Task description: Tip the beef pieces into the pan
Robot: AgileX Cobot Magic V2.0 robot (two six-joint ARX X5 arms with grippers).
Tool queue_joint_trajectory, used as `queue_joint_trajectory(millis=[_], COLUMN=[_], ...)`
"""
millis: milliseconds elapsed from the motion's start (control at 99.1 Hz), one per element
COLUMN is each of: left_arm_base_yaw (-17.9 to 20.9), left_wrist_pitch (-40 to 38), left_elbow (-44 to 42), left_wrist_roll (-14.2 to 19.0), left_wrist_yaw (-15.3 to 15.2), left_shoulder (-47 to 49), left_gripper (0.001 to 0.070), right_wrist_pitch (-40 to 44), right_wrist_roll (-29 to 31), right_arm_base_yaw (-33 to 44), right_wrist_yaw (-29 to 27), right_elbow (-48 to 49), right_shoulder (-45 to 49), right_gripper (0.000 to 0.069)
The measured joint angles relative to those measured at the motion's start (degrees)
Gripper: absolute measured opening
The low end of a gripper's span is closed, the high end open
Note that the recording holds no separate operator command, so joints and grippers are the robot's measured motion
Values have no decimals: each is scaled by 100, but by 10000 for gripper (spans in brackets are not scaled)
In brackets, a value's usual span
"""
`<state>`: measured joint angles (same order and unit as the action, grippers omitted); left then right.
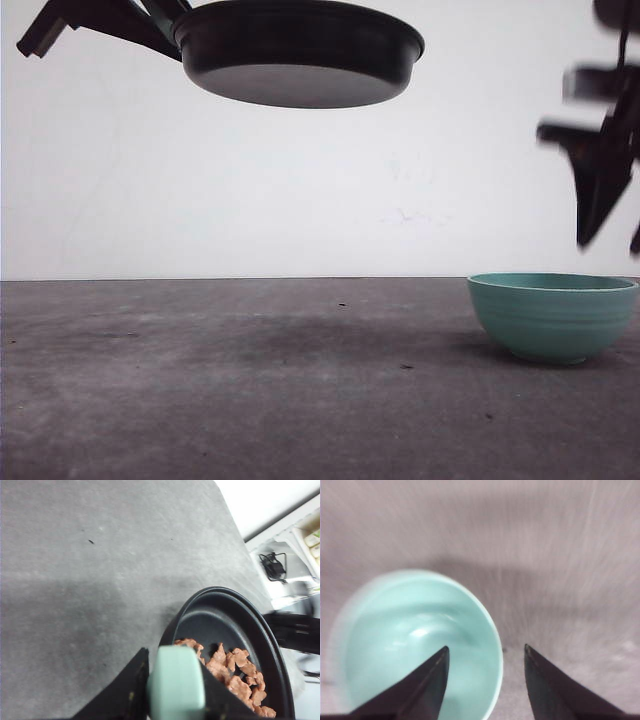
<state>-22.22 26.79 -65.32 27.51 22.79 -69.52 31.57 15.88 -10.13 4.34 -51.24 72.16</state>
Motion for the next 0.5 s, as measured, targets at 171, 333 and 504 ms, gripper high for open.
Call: queue_joint_trajectory(millis=[171,333,504], left_arm_base_yaw=[201,251,216], left_wrist_pitch=[-315,-487,-743], left_elbow=[-31,-33,-33], left_wrist_roll=[-59,-212,-280], left_wrist_yaw=[-37,-70,83], left_shoulder=[-466,-1233,-2068], left_gripper=[55,55,55], right_wrist_pitch=[393,785,942], right_wrist_roll=[9,267,745], right_arm_base_yaw=[-251,-787,-1008], right_wrist_yaw=[426,514,483], right_elbow=[-122,-125,-127], right_shoulder=[-1746,-3401,-4723], right_gripper=[53,14,10])
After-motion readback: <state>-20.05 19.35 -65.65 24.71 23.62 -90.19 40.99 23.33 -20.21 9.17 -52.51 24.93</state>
